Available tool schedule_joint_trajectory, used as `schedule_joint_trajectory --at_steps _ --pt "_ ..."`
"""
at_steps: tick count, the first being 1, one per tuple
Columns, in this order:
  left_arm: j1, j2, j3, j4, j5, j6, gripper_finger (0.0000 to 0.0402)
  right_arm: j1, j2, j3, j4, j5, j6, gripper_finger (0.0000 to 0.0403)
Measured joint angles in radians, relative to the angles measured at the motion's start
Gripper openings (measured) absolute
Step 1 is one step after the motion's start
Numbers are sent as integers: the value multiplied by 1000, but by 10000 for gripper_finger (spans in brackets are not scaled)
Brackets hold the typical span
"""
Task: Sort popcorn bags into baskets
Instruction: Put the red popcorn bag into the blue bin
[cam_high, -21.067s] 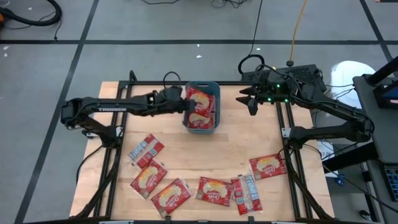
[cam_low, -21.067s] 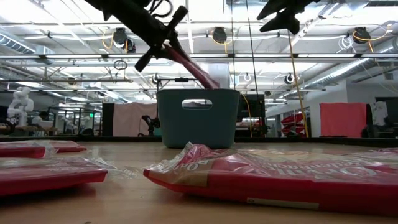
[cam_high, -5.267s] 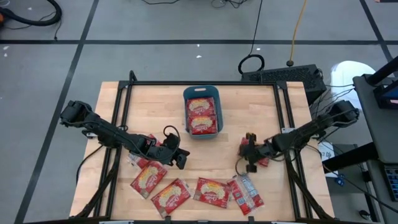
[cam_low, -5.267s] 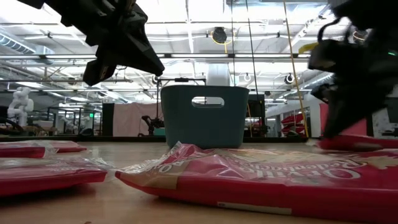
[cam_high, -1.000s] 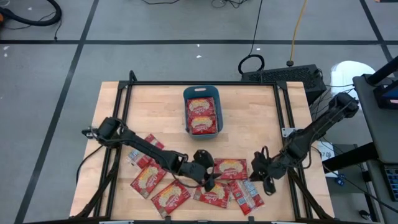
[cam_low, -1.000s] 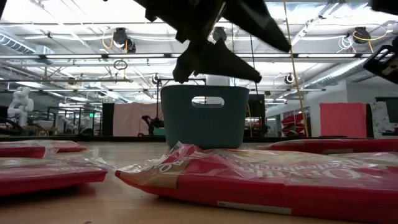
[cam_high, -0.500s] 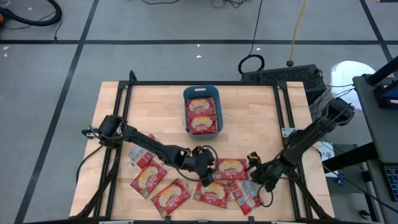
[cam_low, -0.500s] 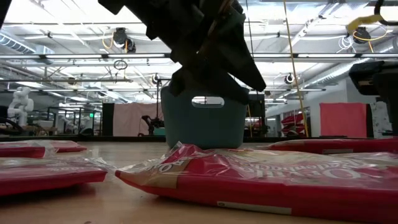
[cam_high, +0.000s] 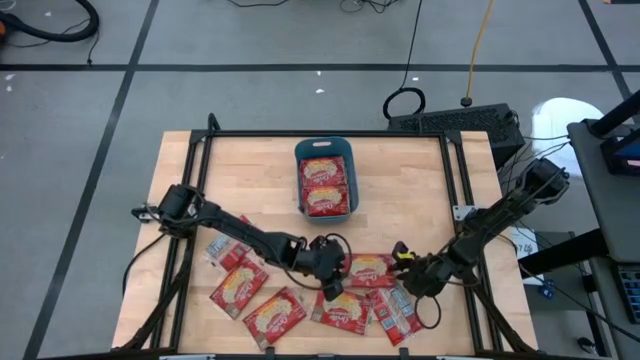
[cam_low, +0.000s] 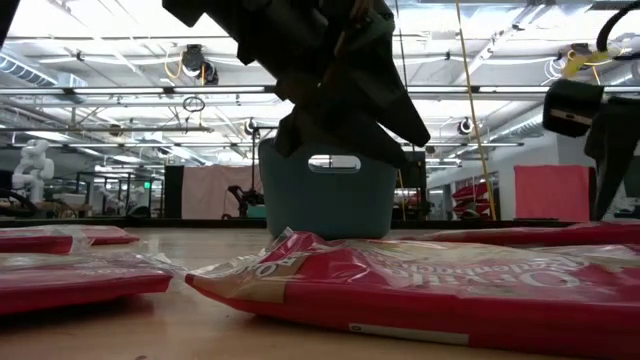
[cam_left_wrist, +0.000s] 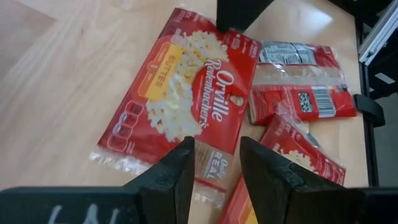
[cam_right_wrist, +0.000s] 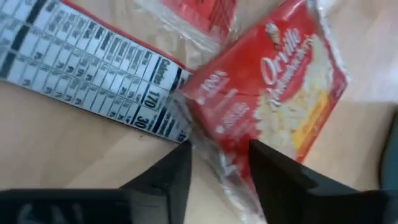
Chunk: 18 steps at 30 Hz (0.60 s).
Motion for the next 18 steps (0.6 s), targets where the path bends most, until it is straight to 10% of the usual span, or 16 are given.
schedule_joint_trajectory --at_steps 8,18 --pt "17 0 0 9 7 -4 131 -30 11 -8 75 -32 34 12" --pt "-13 0 -1 177 42 29 137 -87 -8 -8 242 -29 372 1"
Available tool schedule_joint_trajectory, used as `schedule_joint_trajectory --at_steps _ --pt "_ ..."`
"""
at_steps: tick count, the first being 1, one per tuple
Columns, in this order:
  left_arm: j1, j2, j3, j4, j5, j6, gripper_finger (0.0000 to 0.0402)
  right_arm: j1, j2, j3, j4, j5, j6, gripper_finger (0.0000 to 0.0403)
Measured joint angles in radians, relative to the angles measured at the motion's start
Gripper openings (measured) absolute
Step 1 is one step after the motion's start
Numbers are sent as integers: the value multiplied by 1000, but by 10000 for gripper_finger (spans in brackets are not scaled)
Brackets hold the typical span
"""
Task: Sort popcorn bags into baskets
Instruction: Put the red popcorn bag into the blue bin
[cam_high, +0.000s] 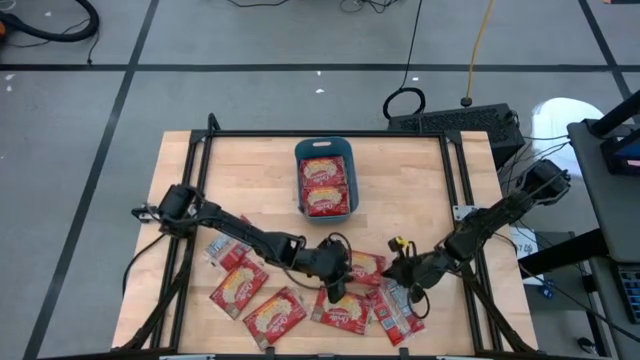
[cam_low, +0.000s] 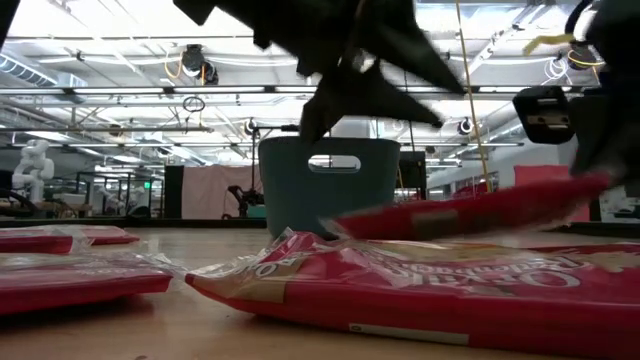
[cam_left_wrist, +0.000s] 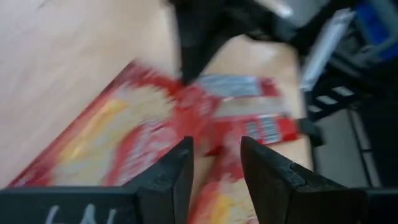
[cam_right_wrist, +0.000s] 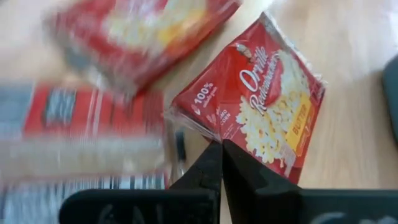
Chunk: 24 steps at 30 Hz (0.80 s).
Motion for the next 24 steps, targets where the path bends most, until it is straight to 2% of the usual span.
schedule_joint_trajectory --at_steps 4,9,12,15,18,24 --pt "-37 -1 9 66 -11 68 181 -12 -4 0 49 -1 127 0" --pt "-66 -1 72 -171 -78 156 262 -31 -5 0 105 -58 281 0" --pt "-67 -1 77 -277 -139 219 286 -47 -4 0 149 -106 351 0" --pt "-57 -1 76 -334 -178 271 289 -64 -4 0 204 -148 392 0" --pt "-32 -1 65 -343 -181 321 275 -82 -5 1 247 -186 436 0" --pt "35 5 50 -291 -35 407 222 -120 -5 2 279 -214 544 0"
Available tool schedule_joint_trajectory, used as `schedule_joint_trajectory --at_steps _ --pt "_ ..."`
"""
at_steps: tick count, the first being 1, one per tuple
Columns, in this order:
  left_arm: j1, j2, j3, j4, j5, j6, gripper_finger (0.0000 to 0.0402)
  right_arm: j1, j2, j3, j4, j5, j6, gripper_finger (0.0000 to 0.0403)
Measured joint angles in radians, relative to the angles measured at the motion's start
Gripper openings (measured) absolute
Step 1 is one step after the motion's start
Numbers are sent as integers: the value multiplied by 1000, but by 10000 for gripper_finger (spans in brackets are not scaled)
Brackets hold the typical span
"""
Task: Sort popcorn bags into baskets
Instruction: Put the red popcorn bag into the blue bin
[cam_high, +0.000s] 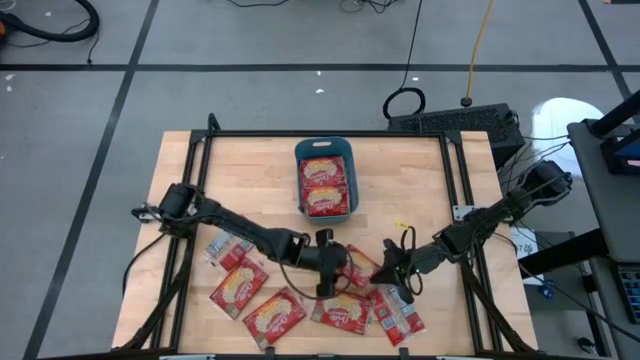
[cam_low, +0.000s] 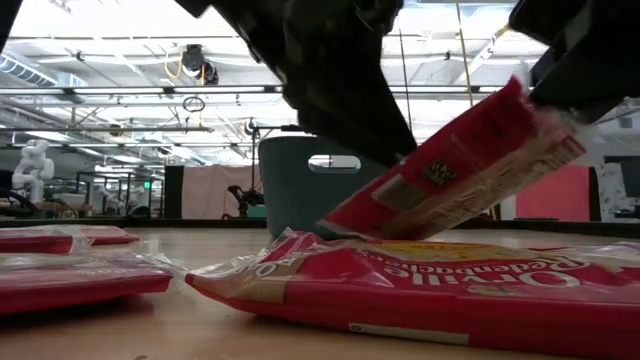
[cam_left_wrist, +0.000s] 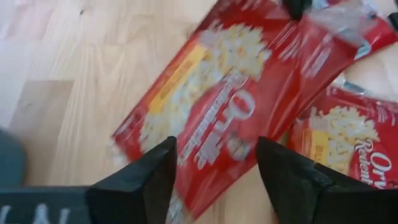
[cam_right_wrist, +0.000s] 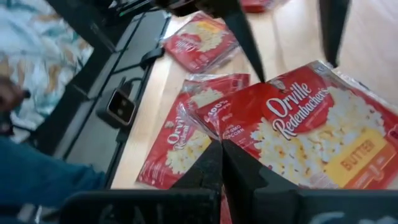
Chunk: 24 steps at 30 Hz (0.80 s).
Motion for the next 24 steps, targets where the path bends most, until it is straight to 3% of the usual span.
schedule_joint_trajectory --at_steps 6,12,18,24 --pt "22 4 -2 56 58 2 193 -42 0 0 -23 -26 25 0" --pt "-16 4 -2 96 95 13 216 -83 0 0 -18 -25 29 0" --pt "-69 33 -3 81 -149 30 290 -115 0 0 -14 -57 46 0" --pt "-70 91 -2 104 -189 60 331 -142 0 -1 -9 -78 64 0"
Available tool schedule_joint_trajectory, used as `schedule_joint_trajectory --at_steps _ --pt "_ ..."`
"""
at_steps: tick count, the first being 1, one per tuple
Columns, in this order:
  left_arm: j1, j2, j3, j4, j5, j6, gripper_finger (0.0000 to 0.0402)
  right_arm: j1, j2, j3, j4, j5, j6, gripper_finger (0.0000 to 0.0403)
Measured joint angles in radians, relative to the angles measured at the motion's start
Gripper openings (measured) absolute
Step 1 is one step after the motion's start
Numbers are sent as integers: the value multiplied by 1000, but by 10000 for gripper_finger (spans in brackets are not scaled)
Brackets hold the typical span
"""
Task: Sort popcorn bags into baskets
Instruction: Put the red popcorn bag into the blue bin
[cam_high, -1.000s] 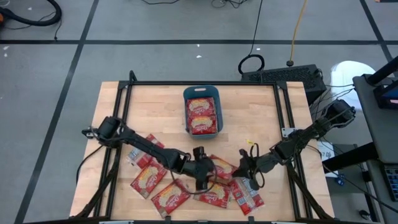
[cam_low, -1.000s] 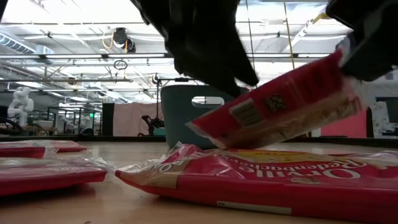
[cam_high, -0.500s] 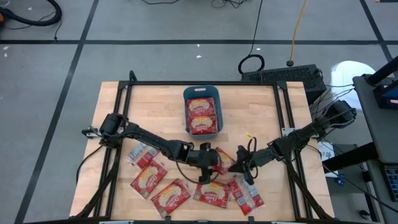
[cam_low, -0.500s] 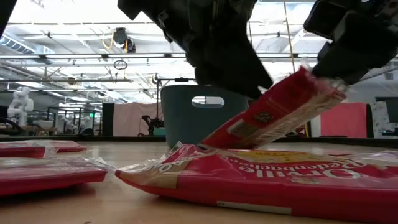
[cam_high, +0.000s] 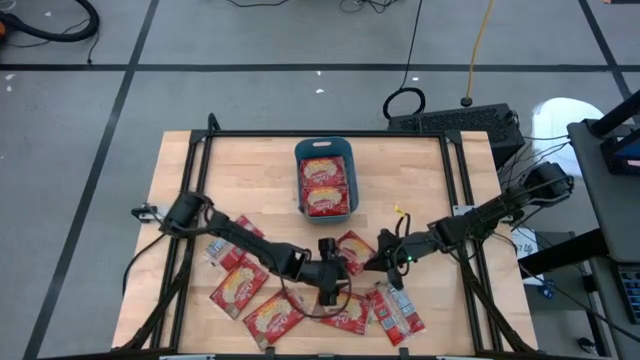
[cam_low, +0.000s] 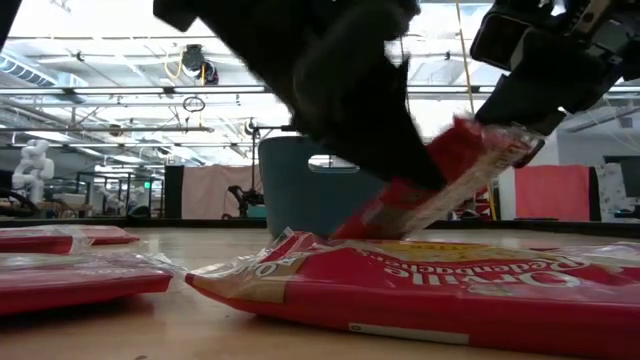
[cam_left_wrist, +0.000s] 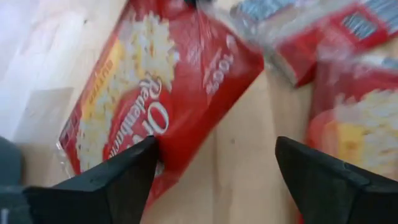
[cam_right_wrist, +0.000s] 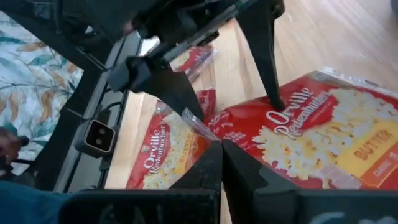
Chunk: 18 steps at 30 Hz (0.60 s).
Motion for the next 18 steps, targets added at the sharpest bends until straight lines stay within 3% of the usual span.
schedule_joint_trajectory --at_steps 8,12,18 --pt "34 47 0 86 -167 57 291 -31 0 0 2 -10 59 0" --pt "78 46 0 130 -167 53 261 -39 0 0 4 -22 86 0" --pt "118 40 0 150 -124 121 143 -51 -2 0 12 -23 139 0"
